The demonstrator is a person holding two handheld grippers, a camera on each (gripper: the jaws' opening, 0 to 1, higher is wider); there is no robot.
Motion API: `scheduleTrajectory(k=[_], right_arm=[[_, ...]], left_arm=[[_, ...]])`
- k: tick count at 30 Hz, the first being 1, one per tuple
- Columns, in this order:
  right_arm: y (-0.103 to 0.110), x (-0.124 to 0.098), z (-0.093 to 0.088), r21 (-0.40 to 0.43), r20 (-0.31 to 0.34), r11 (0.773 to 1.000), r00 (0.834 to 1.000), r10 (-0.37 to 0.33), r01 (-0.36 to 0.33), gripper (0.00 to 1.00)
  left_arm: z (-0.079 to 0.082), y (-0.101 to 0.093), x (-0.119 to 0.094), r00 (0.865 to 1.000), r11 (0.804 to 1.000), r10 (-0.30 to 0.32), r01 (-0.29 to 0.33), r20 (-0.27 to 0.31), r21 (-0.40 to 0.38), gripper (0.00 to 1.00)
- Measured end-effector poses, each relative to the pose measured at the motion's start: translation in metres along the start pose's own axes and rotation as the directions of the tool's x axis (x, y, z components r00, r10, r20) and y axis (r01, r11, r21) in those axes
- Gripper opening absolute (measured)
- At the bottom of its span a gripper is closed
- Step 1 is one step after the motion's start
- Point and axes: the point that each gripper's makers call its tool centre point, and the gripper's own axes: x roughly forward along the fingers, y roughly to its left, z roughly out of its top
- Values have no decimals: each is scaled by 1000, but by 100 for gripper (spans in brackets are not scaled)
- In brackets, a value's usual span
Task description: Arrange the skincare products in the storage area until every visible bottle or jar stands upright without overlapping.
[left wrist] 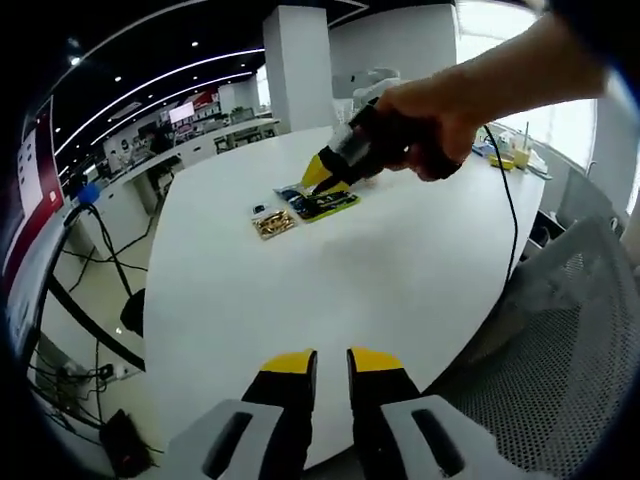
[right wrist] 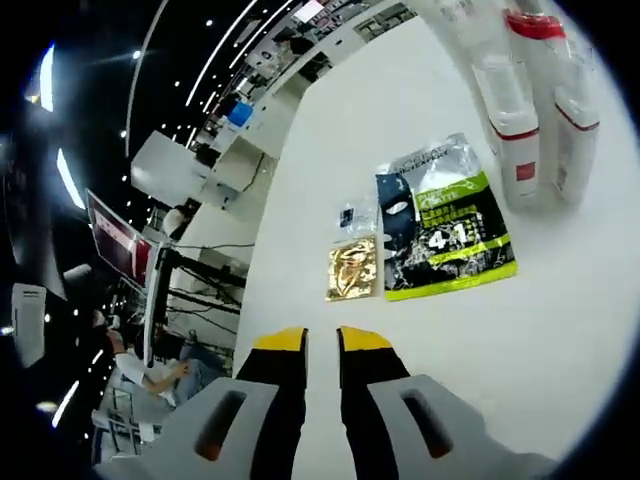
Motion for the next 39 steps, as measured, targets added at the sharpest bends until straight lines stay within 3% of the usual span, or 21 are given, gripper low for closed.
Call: scheduleTrajectory(k=[7,19,24,33,35,39], right_arm=[[21,-41,6,-87,61,996,997,37,-31,13],[43,-74,-15,-247,59,968,996,64,-48,16],[59,-89,-20,-374,63,925,993,100,-70,19],[78,-128,-31,-514,120,855,981,153,-71,26],[80,-138,-27,-542,175,839,970,167,-47,24],[84,-165,-24,-539,294,843,935,199,-10,28]], left_arm=[[3,-2,1,1000,1000,-10,10,16,-8,14],[10,-2,0,998,999,-24,26,58,-39,14],[16,-2,-3,995,997,-35,42,94,-71,14],[25,-2,-7,989,995,-34,47,144,-88,15],[29,-10,-10,984,993,-70,84,163,-80,18],[35,-11,-14,979,992,-78,95,188,-87,19]])
